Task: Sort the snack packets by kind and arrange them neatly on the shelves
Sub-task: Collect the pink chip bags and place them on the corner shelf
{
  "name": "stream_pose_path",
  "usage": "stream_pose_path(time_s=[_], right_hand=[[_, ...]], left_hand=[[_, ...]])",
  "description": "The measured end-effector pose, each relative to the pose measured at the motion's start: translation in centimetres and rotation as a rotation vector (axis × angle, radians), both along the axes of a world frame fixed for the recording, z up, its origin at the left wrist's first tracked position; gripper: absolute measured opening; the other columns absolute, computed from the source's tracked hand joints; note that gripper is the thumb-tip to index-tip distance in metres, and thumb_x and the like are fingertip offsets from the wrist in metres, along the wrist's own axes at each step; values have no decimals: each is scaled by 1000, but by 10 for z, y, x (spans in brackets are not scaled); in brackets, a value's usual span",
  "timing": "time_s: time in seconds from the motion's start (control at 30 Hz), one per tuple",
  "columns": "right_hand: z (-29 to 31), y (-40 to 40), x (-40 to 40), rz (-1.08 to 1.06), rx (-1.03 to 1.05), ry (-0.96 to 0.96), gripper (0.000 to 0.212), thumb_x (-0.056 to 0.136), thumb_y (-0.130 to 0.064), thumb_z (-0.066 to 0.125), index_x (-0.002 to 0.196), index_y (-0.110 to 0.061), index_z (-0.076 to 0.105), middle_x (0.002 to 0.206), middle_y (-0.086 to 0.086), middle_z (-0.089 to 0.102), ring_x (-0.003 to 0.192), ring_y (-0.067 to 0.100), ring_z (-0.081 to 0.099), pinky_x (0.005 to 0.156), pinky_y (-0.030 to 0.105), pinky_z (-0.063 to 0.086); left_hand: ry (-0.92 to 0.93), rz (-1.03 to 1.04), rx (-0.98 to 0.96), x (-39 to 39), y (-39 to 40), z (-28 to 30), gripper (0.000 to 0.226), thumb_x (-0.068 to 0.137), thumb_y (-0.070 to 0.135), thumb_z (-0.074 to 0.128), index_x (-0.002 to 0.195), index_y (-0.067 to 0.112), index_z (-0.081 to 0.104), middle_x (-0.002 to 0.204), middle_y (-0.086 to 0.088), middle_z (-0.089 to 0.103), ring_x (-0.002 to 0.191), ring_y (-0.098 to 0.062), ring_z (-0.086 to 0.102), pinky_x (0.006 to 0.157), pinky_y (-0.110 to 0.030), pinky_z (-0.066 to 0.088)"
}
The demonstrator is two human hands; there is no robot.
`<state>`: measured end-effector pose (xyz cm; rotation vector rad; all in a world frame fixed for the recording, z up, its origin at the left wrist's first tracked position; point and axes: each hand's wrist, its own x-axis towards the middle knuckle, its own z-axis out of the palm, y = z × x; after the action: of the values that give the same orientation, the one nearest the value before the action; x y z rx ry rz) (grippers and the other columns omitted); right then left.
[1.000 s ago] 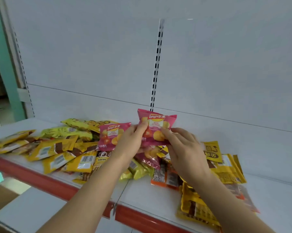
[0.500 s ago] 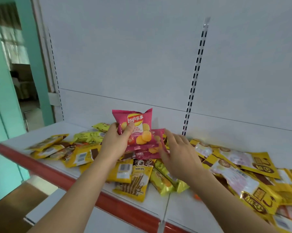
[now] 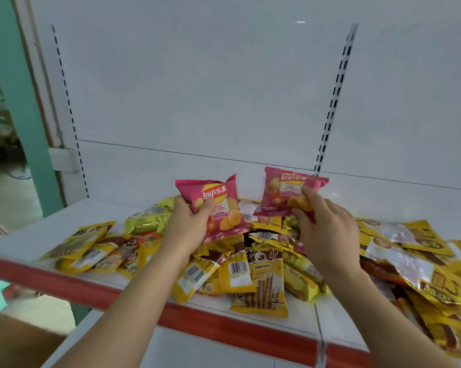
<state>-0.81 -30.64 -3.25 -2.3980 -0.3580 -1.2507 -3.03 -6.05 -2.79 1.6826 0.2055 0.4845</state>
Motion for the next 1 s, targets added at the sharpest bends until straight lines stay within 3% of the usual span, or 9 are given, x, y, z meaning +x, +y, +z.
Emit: stream_pose_path(time_s=[0.17,0.23,0.33,0.47,0.63,0.73,0.8,0.87,1.0], right_hand=[[7,23,-20,125,-35,-66,44,93,-26,70,134,-15,60,103,1,71,92,24,66,80,37,50],[-2,36,-23,182,-101,-55,43,95,-27,68,136,-16,59,104,-1,69,94,23,65,81,38,52],[-11,43,-22,264,-72,4,45,99,-35,57,140,-17,56,107,-4,67,99,20,63,83,39,53],[-14,32,-18,276,-157,41,51,100,-40,52,145,-16,50,112,-4,65,105,18,60,87,37,52],[-7,11,-15,305,-121,186,60,103,-36,43,158,-25,22,128,-6,62,122,12,51,99,31,44],[-13,-8,-11,190,-14,234,61,101,-31,33,159,-22,17,129,-1,64,115,15,55,92,28,42],[-17,-23,-4,-39,-133,314,60,96,-35,26,155,-22,29,122,-2,66,114,20,55,90,36,47],[-21,-32,0,-211,-338,520,59,94,-41,32,150,-24,35,136,-5,56,130,22,44,104,39,41],[-24,-33,7,-239,-440,605,66,96,-39,45,156,-23,22,159,-4,29,147,25,21,118,42,24]], left_hand=[[34,-123,28,8,-13,5,33,103,43,59,124,20,50,111,2,66,90,-9,65,78,-35,54],[75,-213,-116,11,-21,7,49,99,59,56,129,20,52,113,0,71,97,-16,71,90,-45,57],[124,-305,-247,18,-26,7,95,66,91,63,132,23,60,113,-3,78,100,-24,77,92,-51,61],[111,-381,-214,25,-30,8,104,55,91,74,133,25,59,120,-3,76,109,-27,75,98,-54,58],[71,-335,-159,35,-44,10,83,55,74,86,122,31,60,113,1,77,105,-21,74,103,-53,54],[18,-286,-155,42,-50,9,75,62,69,84,122,31,59,114,3,75,105,-18,73,103,-48,54],[0,-278,-156,45,-53,7,62,76,58,80,124,27,57,115,4,72,103,-13,70,92,-35,55],[-5,-282,-149,47,-56,5,55,84,51,78,126,26,55,114,5,70,101,-9,68,79,-25,49],[-18,-275,-140,50,-61,1,59,84,50,78,131,26,52,117,6,69,104,-11,69,81,-27,53]])
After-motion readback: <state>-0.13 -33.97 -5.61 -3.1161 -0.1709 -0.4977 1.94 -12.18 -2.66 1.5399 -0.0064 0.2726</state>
